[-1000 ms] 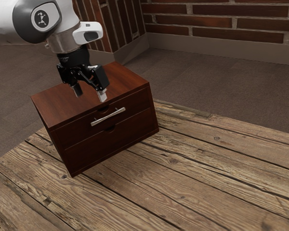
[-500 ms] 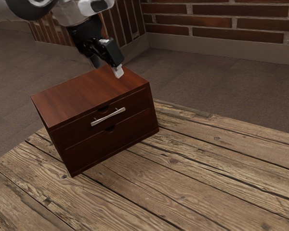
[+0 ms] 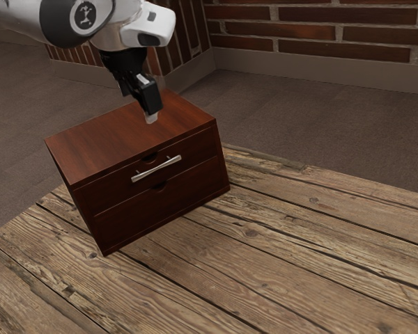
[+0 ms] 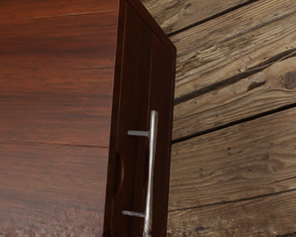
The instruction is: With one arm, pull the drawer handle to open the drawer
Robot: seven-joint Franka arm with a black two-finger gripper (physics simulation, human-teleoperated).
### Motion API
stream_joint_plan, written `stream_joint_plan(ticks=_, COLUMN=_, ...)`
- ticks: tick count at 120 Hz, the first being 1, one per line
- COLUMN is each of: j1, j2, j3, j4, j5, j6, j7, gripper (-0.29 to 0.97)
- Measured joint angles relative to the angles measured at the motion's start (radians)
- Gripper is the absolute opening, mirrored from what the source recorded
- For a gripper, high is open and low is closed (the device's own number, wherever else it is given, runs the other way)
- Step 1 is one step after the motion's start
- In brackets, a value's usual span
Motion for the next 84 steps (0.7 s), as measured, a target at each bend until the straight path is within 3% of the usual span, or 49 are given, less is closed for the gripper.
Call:
stream_joint_plan(ticks=24, j1=0.002, j2=0.014, j3=-0.001, j4=-0.084, j5=0.039, j6=0.02, j7=0.047, gripper=0.64)
stream_joint_plan(ticks=38, j1=0.005, j2=0.026, j3=0.002, j4=-0.101, j5=0.006, j6=0.038, j7=0.068, gripper=0.56)
stream_joint_plan(ticks=60, j1=0.005, j2=-0.023, j3=0.003, j4=-0.249, j5=-0.034, j6=0.135, j7=0.092, gripper=0.49)
stream_joint_plan(ticks=84, j1=0.005, j2=-0.021, j3=0.013, j4=-0.267, j5=-0.127, j6=0.189, j7=0.067, gripper=0.46)
